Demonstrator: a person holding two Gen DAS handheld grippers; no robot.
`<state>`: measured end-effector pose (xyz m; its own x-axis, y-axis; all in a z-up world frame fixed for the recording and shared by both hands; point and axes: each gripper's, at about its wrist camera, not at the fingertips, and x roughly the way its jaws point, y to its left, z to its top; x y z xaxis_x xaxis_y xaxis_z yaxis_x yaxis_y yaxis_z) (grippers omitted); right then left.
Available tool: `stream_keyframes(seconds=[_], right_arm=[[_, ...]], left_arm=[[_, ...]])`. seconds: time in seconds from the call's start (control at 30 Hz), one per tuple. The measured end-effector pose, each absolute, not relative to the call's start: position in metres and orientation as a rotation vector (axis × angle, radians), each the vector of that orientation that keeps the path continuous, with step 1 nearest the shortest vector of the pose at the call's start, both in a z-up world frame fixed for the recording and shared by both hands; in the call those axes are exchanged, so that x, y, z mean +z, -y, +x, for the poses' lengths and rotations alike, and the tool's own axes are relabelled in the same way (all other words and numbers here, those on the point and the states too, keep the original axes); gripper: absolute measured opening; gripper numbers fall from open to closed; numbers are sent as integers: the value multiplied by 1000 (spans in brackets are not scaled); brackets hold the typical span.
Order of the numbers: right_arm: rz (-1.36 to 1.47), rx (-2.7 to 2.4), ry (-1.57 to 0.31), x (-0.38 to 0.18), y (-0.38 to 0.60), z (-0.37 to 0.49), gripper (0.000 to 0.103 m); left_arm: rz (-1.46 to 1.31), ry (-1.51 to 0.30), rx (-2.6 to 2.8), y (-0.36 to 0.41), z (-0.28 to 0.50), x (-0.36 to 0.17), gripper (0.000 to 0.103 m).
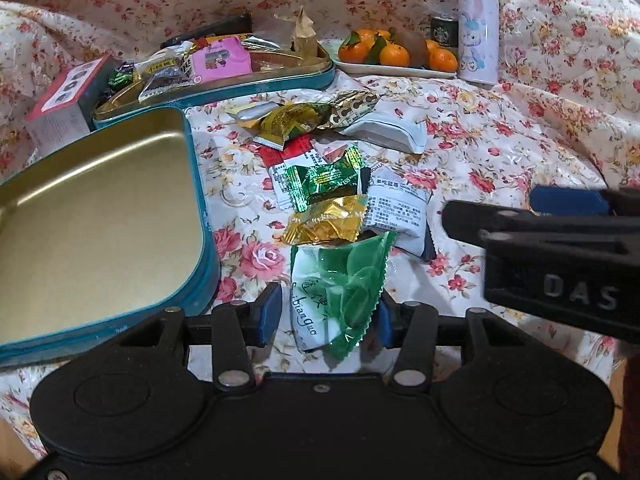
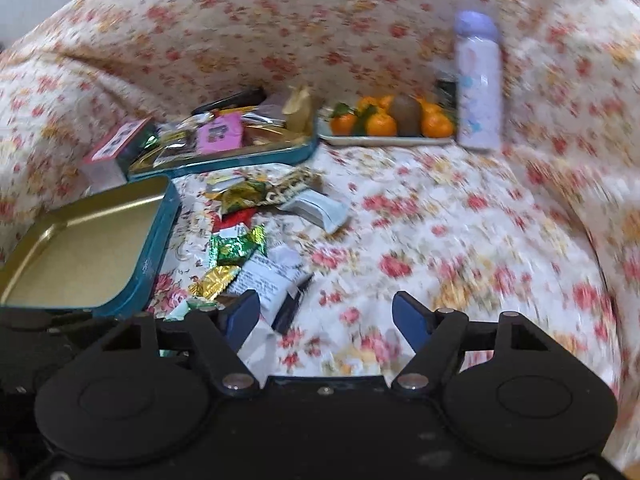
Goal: Organize snacks
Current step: 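Grasp green candy with left tool while right tool grasps white snack packet, then lift green candy with left tool while right tool lifts white packet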
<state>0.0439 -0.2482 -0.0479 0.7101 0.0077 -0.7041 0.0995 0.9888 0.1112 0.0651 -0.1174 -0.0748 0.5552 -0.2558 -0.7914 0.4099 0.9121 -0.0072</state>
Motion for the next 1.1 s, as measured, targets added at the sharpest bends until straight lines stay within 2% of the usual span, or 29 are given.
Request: stream_keyframes(seconds=[0.2,0.57,0.77,0.83,0.87,1.1], right_arm=[[35,54,-824,-56,241,63,70],[-12,146,-862,-66,232,92,69],[4,171,-846,-67,227,101,53],[11,181,-839,-67,226,102,39],[19,183,-841,-67,227,103,36],[71,59,-862,-68,247,98,35]], left_arm=[[162,-875,-401,115,62,-78,56],[156,-868,-420,115,62,-79,56],[155,-873,-422,114,62,-79,56],[155,-873,-423,114,62,-79,56],[155,-874,-423,114,62,-79,56],[153,-876,-425,114,63,-79,56]])
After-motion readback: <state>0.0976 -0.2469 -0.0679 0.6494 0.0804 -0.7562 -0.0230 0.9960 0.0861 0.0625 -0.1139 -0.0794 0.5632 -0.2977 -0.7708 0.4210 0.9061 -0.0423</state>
